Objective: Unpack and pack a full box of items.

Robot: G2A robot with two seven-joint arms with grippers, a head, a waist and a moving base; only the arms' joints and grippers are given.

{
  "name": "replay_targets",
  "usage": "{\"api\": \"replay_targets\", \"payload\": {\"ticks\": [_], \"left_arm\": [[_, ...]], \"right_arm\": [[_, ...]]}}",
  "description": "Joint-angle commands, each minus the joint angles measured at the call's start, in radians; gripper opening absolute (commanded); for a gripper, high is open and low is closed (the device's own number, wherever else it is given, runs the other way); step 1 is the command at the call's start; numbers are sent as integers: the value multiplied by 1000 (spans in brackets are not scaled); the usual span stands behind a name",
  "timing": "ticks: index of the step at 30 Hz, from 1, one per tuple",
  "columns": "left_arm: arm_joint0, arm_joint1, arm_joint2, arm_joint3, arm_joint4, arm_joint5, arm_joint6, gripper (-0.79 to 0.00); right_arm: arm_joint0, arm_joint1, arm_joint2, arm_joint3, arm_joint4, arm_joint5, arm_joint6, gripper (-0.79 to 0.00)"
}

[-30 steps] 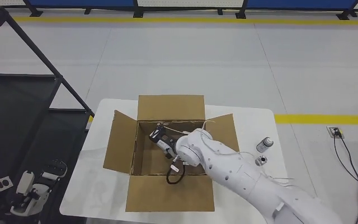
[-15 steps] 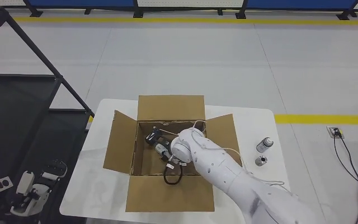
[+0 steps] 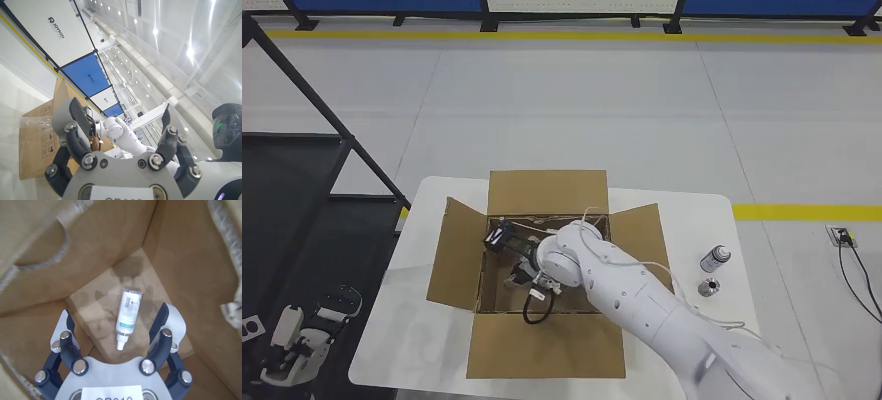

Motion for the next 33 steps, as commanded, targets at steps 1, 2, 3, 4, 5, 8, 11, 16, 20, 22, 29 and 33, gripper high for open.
{"api": "replay_targets", "payload": {"ticks": [1, 2, 3, 4, 5, 8, 11, 16, 20, 22, 29, 33], "left_arm": [[0, 0, 0, 0, 0, 0, 0, 0], [0, 0, 0, 0, 0, 0, 0, 0], [0, 0, 0, 0, 0, 0, 0, 0], [0, 0, 0, 0, 0, 0, 0, 0], [0, 0, 0, 0, 0, 0, 0, 0], [0, 0, 0, 0, 0, 0, 0, 0], [0, 0, 0, 0, 0, 0, 0, 0], [0, 0, 0, 0, 0, 0, 0, 0], [0, 0, 0, 0, 0, 0, 0, 0], [0, 0, 0, 0, 0, 0, 0, 0], [0, 0, 0, 0, 0, 0, 0, 0], [0, 0, 0, 0, 0, 0, 0, 0]], "right_arm": [[-30, 40, 40, -121, -42, 33, 2, 0], [-52, 63, 66, -192, -71, 57, 5, 0], [-82, 89, 95, -269, -105, 82, 14, 0], [-116, 117, 134, -361, -150, 117, 19, 0], [-163, 147, 176, -460, -201, 151, 30, 0], [-356, 241, 349, -805, -383, 238, 99, 0], [-595, 315, 562, -1131, -542, 253, 159, 0], [-939, 373, 921, -1448, -590, 239, 105, 0], [-1107, 386, 1145, -1490, -592, 308, 49, 0], [-1156, 389, 1214, -1466, -593, 320, 61, 0], [-1137, 405, 1298, -1251, -517, 168, 241, 0], [-1104, 410, 1291, -1122, -495, 115, 244, 0]]}}
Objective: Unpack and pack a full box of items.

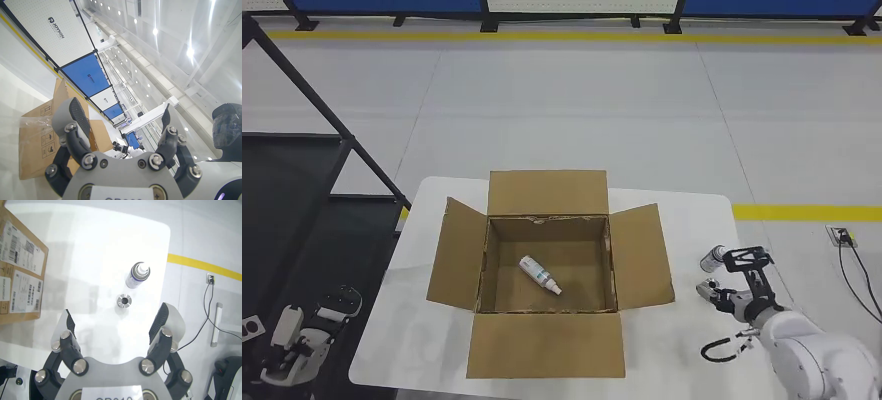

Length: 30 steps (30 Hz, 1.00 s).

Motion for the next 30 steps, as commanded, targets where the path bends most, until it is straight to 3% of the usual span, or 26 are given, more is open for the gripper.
{"api": "replay_targets", "payload": {"ticks": [1, 10, 18, 20, 21, 22, 23, 24, 25, 26, 30], "left_arm": [[0, 0, 0, 0, 0, 0, 0, 0], [0, 0, 0, 0, 0, 0, 0, 0], [0, 0, 0, 0, 0, 0, 0, 0], [0, 0, 0, 0, 0, 0, 0, 0], [0, 0, 0, 0, 0, 0, 0, 0], [0, 0, 0, 0, 0, 0, 0, 0], [0, 0, 0, 0, 0, 0, 0, 0], [0, 0, 0, 0, 0, 0, 0, 0], [0, 0, 0, 0, 0, 0, 0, 0], [0, 0, 0, 0, 0, 0, 0, 0], [0, 0, 0, 0, 0, 0, 0, 0]], "right_arm": [[30, 1, -14, 78, 1, -7, -1, 0], [193, 8, -50, 375, 53, -42, 13, 0], [287, 14, -78, 528, 88, -63, 1, 0], [305, 15, -85, 556, 94, -65, 1, -132], [314, 16, -89, 570, 94, -65, 1, -243], [322, 16, -92, 583, 97, -66, 2, -416], [329, 17, -95, 594, 98, -64, 7, -456], [336, 18, -97, 603, 100, -65, 8, -566], [341, 19, -99, 609, 102, -65, 8, -628], [344, 20, -100, 614, 104, -66, 9, -785], [342, 26, -89, 609, 113, -68, 16, -785]]}}
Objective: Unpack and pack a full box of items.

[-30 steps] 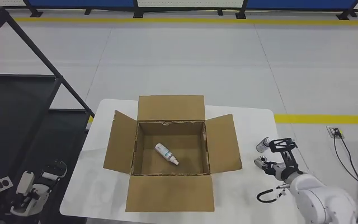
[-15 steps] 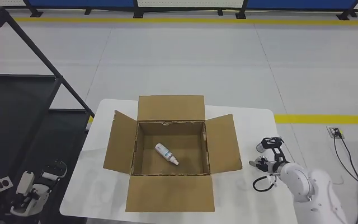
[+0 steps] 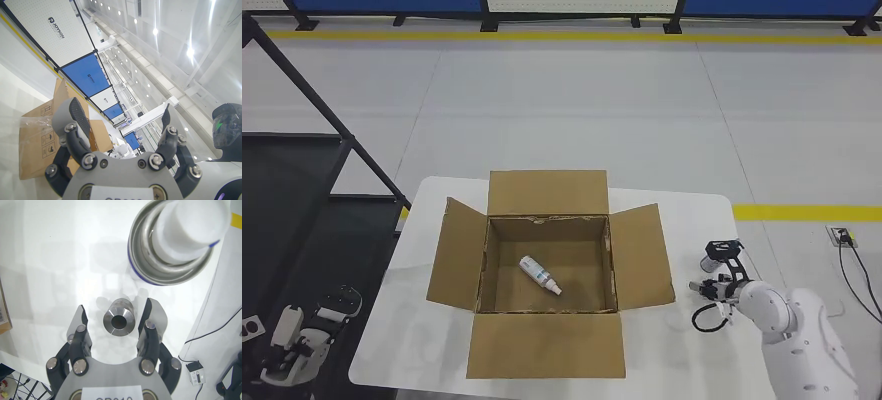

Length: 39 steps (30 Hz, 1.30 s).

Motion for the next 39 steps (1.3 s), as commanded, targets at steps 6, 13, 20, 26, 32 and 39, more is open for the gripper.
{"api": "replay_targets", "payload": {"ticks": [6, 13, 20, 26, 32, 39], "left_arm": [[0, 0, 0, 0, 0, 0, 0, 0], [0, 0, 0, 0, 0, 0, 0, 0], [0, 0, 0, 0, 0, 0, 0, 0], [0, 0, 0, 0, 0, 0, 0, 0], [0, 0, 0, 0, 0, 0, 0, 0], [0, 0, 0, 0, 0, 0, 0, 0]], "right_arm": [[-59, 11, 33, -99, 13, 36, -8, -785], [-180, 19, 92, -371, 59, 57, -66, -785], [-344, 9, 90, -850, 110, 177, -237, -785], [-317, 8, -77, -993, 82, 73, -309, -785], [-55, -9, -376, -848, 14, 14, -188, -785], [351, -89, -739, -416, 50, 66, -6, -785]]}}
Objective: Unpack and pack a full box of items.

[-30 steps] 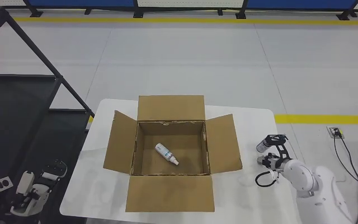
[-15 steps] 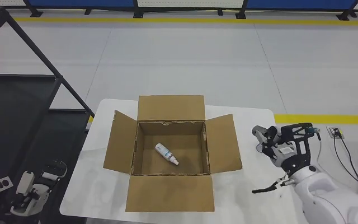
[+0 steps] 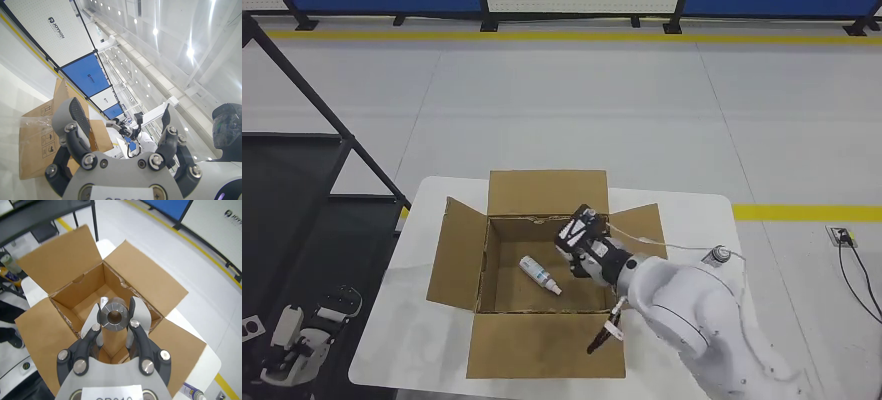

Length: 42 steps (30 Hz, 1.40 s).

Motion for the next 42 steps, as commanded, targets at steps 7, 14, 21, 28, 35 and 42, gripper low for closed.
{"api": "replay_targets", "payload": {"ticks": [7, 14, 21, 28, 35, 42], "left_arm": [[0, 0, 0, 0, 0, 0, 0, 0], [0, 0, 0, 0, 0, 0, 0, 0], [0, 0, 0, 0, 0, 0, 0, 0], [0, 0, 0, 0, 0, 0, 0, 0], [0, 0, 0, 0, 0, 0, 0, 0], [0, 0, 0, 0, 0, 0, 0, 0]], "right_arm": [[286, -131, -321, 518, 26, 115, -20, -785], [348, -225, -414, 791, 80, 184, -100, -785], [386, -282, -418, 983, 153, 150, -168, -773], [405, -321, -421, 1081, 171, 125, -197, -443], [396, -333, -406, 1103, 162, 120, -221, -422], [348, -296, -345, 960, 102, 144, -214, -434]]}}
